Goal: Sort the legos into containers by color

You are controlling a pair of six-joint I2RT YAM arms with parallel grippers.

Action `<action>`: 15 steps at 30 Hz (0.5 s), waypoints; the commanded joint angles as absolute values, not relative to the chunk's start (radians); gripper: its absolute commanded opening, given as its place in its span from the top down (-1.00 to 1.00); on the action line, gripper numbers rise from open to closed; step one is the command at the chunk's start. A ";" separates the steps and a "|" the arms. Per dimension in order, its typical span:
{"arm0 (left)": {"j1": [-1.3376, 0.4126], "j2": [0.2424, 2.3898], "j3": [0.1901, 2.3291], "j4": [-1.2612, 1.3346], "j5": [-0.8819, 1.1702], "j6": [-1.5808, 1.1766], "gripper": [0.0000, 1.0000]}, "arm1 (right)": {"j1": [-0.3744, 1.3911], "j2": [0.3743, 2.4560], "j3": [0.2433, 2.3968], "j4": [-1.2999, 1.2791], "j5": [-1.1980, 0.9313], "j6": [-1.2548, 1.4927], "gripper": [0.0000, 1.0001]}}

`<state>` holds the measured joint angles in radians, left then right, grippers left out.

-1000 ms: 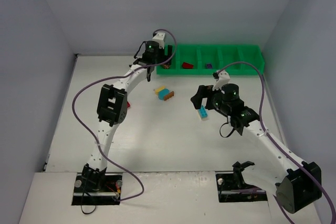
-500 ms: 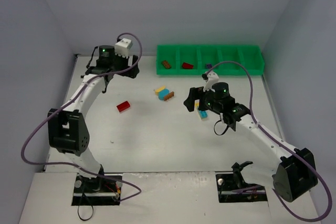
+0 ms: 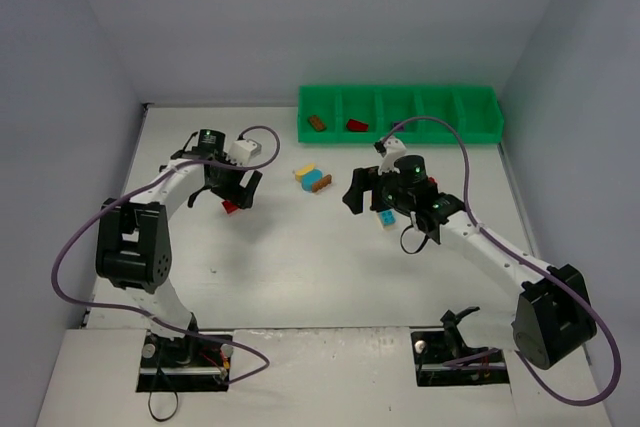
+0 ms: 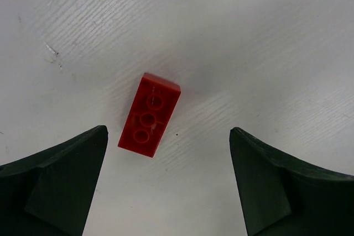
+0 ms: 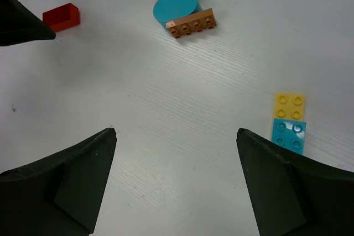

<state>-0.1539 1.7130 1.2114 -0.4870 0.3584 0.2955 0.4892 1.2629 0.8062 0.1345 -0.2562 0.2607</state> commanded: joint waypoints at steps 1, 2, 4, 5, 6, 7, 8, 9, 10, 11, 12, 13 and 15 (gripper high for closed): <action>-0.146 1.730 1.242 -0.472 0.359 0.348 -0.68 | 0.502 1.264 0.851 0.215 -0.278 0.256 -0.73; -0.146 1.747 1.252 -0.485 0.367 0.350 -0.65 | 0.502 1.262 0.847 0.216 -0.278 0.258 -0.73; -0.146 1.801 1.288 -0.517 0.370 0.342 -0.56 | 0.502 1.258 0.844 0.216 -0.278 0.259 -0.73; -0.146 1.821 1.299 -0.525 0.371 0.342 -0.43 | 0.502 1.256 0.839 0.216 -0.278 0.258 -0.73; -0.144 1.836 1.311 -0.529 0.367 0.341 -0.43 | 0.502 1.255 0.838 0.216 -0.278 0.256 -0.73; -0.144 1.865 1.321 -0.538 0.364 0.336 -0.43 | 0.502 1.252 0.836 0.216 -0.278 0.255 -0.73; -0.143 1.876 1.336 -0.538 0.364 0.333 -0.42 | 0.502 1.250 0.831 0.216 -0.278 0.253 -0.73; -0.140 1.884 1.338 -0.534 0.345 0.328 -0.41 | 0.503 1.247 0.830 0.216 -0.278 0.253 -0.73; -0.138 1.890 1.338 -0.522 0.341 0.322 -0.36 | 0.503 1.247 0.828 0.216 -0.278 0.252 -0.73; -0.137 1.887 1.333 -0.514 0.341 0.318 -0.33 | 0.503 1.246 0.827 0.216 -0.278 0.253 -0.73; -0.137 1.884 1.328 -0.503 0.342 0.316 -0.15 | 0.503 1.243 0.824 0.216 -0.278 0.252 -0.73; -0.137 1.872 1.322 -0.489 0.345 0.314 -0.03 | 0.503 1.241 0.824 0.216 -0.276 0.252 -0.73; -0.138 1.856 1.302 -0.476 0.360 0.311 0.42 | 0.503 1.238 0.824 0.216 -0.276 0.253 -0.73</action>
